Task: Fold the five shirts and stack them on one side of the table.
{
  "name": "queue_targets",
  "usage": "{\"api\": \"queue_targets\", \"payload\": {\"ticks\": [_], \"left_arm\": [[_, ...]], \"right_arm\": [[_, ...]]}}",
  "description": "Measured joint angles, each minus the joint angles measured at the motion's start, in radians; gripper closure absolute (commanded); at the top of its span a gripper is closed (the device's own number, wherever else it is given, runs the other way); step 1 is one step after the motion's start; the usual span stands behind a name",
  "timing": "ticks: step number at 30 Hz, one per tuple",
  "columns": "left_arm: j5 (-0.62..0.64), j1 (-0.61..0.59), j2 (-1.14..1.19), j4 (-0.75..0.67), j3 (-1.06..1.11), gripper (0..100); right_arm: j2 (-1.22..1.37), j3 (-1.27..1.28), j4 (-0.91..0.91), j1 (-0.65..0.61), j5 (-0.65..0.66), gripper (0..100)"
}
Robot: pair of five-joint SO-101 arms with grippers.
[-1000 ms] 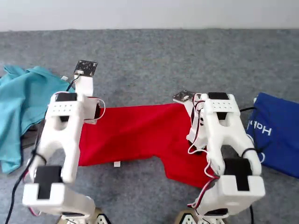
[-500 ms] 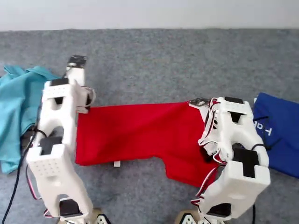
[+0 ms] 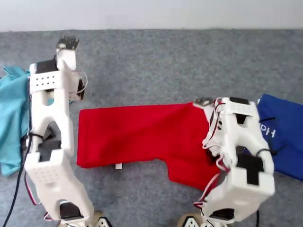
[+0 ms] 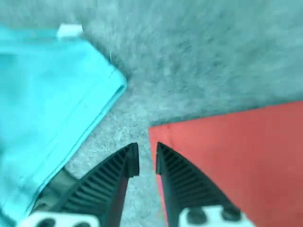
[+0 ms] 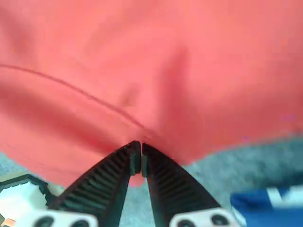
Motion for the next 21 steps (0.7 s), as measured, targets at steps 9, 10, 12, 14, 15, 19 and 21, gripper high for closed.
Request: {"api": "queue_targets", "payload": {"ticks": [9,10,12,14,15,19,21], "left_arm": [[0.008,0.295,-0.21,0.178,-0.002,93],[0.008,0.311,-0.21,0.19,-0.002,93],[0.008,0.347,-0.212,0.203,0.015,93],[0.008,0.385,-0.212,0.204,0.048,93],[0.008,0.404,-0.213,0.204,0.061,93],[0.008,0.474,-0.213,0.204,0.091,93],[0.008,0.497,-0.213,0.204,0.091,92]], "right_arm": [[-0.338,0.0,0.167,0.006,0.002,98.8],[-0.368,0.0,0.192,0.005,0.002,98.8],[-0.427,0.0,0.238,0.005,0.002,98.8],[-0.482,0.0,0.287,0.006,0.002,98.8],[-0.511,0.0,0.311,0.011,0.002,98.8],[-0.621,0.003,0.35,0.078,0.002,98.8],[-0.663,0.006,0.35,0.118,0.002,98.8]]}}
